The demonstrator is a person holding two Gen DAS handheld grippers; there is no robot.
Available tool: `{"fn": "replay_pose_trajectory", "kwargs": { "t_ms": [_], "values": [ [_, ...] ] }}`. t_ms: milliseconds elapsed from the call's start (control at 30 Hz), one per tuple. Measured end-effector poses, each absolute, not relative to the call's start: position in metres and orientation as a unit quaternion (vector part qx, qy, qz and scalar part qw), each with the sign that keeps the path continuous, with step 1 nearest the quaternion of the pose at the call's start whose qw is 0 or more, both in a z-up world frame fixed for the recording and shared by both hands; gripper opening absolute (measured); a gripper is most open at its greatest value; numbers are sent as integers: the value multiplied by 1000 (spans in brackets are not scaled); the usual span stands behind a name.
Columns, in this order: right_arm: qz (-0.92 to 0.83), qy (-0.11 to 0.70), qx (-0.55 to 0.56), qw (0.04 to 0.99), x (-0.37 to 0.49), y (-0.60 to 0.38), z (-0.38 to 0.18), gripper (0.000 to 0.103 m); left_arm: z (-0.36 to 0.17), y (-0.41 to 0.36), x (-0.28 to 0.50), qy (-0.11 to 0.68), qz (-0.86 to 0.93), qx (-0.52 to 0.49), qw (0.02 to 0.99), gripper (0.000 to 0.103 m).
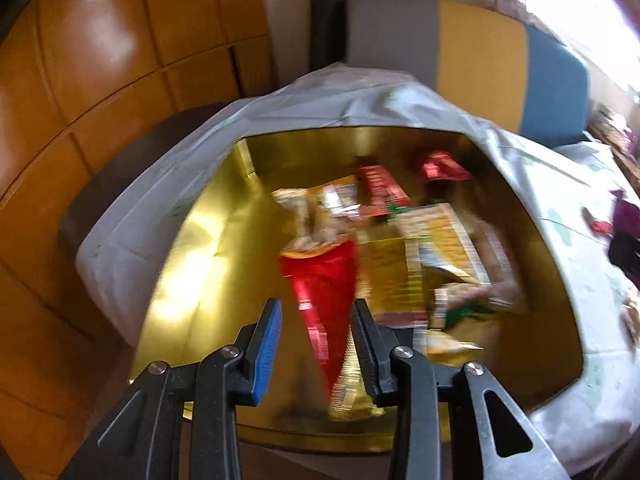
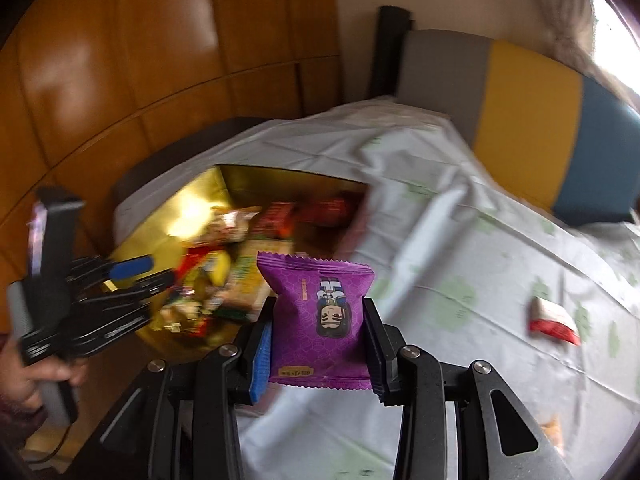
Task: Organize snacks
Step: 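Carry the purple packet into the gold tin and open the right tool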
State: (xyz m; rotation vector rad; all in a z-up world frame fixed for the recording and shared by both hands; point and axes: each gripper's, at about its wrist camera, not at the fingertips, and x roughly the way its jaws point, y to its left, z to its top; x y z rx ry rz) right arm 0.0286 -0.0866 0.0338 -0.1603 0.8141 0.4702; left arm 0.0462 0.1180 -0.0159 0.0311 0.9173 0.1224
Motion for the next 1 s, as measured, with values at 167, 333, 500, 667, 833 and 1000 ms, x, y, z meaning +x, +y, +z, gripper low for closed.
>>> {"fn": "replay_pose_trajectory", "kwargs": {
  "t_ms": [167,333,500,667,833,1000],
  "values": [
    [258,401,-90,874,26,-59,25,40,-13,138,39,434,86,-21,896,37],
    [266,414,-92,865,26,-46,17,41,0,151,37,407,101,-45,907,37],
    [271,435,-93,853,31,-35,2,46,10,154,36,391,103,-56,913,38],
    [275,439,-88,851,30,-34,-6,59,12,149,31,390,99,-56,914,38],
    [270,419,-82,863,24,-41,1,70,15,138,28,383,91,-48,918,44],
    [253,369,-93,890,9,-47,16,92,16,129,24,380,83,-40,920,44]
  ]
}}
